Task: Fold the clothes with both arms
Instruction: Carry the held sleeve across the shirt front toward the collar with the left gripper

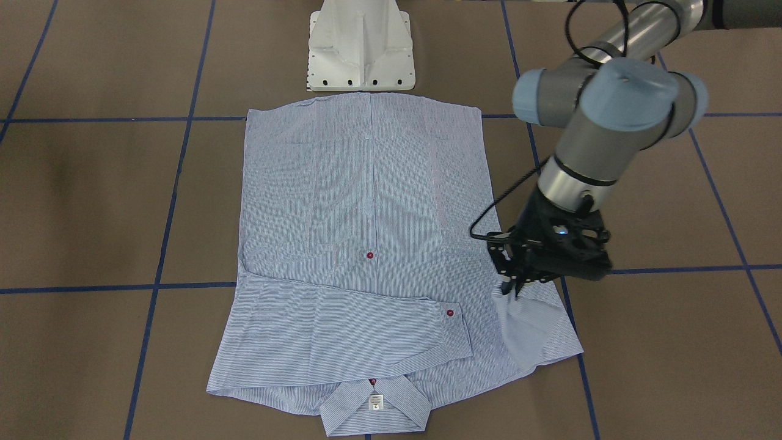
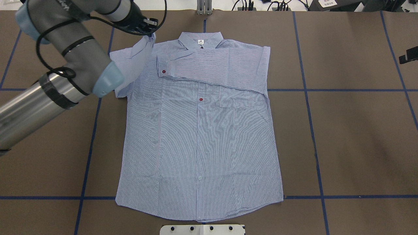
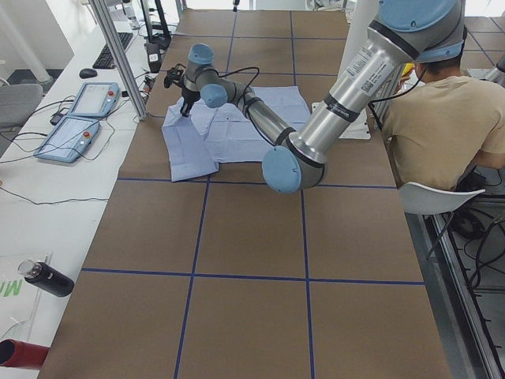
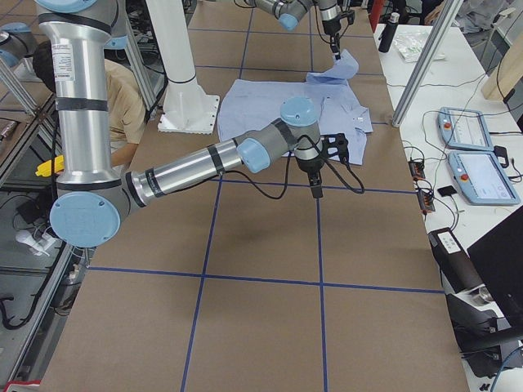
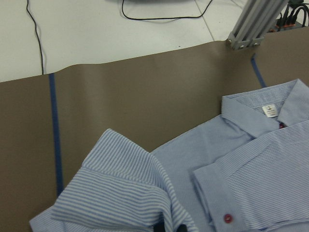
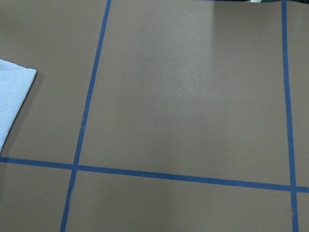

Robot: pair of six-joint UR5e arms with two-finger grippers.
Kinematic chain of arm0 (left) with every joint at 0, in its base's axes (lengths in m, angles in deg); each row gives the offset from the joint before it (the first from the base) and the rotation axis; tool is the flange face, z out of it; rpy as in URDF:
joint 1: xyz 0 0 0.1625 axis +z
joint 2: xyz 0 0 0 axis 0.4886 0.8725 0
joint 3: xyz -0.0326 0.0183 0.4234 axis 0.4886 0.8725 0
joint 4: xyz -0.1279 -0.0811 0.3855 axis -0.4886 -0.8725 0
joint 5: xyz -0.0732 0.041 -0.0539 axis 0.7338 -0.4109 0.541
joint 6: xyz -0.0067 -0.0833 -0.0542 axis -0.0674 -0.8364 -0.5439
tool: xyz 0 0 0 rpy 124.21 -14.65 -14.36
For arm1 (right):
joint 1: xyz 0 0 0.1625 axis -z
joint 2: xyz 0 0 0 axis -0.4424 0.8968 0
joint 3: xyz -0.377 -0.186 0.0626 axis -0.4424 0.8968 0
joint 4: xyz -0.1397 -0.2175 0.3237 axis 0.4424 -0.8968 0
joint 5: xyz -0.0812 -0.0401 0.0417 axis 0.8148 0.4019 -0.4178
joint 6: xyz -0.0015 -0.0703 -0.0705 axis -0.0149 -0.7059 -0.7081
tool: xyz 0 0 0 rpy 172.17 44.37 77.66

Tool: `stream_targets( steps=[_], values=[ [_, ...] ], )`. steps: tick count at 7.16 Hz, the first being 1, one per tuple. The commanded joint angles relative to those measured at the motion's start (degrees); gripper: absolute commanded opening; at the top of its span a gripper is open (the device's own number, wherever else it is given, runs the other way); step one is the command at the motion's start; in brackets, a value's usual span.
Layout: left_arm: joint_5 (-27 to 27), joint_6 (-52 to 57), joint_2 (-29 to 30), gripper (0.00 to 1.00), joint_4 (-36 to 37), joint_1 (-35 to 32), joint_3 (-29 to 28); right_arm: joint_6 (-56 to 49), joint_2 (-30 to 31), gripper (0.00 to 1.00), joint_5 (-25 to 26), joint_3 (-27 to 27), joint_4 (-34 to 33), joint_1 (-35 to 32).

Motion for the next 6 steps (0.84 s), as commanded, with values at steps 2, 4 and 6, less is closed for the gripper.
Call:
stream_targets(
  steps=[2,4,6],
  values=[
    [-9.98,-19.28,17.41,0.0,1.64,9.88,-16.82,-0.02,0.04,1.0,-0.04,0.13,0.0,0.0],
    [-17.23,-23.99,18.04,0.0,-1.69,13.33,-20.54,-0.02,0.04,1.0,-0.04,0.05,0.0,0.0],
    [-17.76,-25.64,20.5,1.0,-9.65,15.61,-25.28,0.07,0.04,1.0,-0.04,0.05,0.0,0.0]
  ],
)
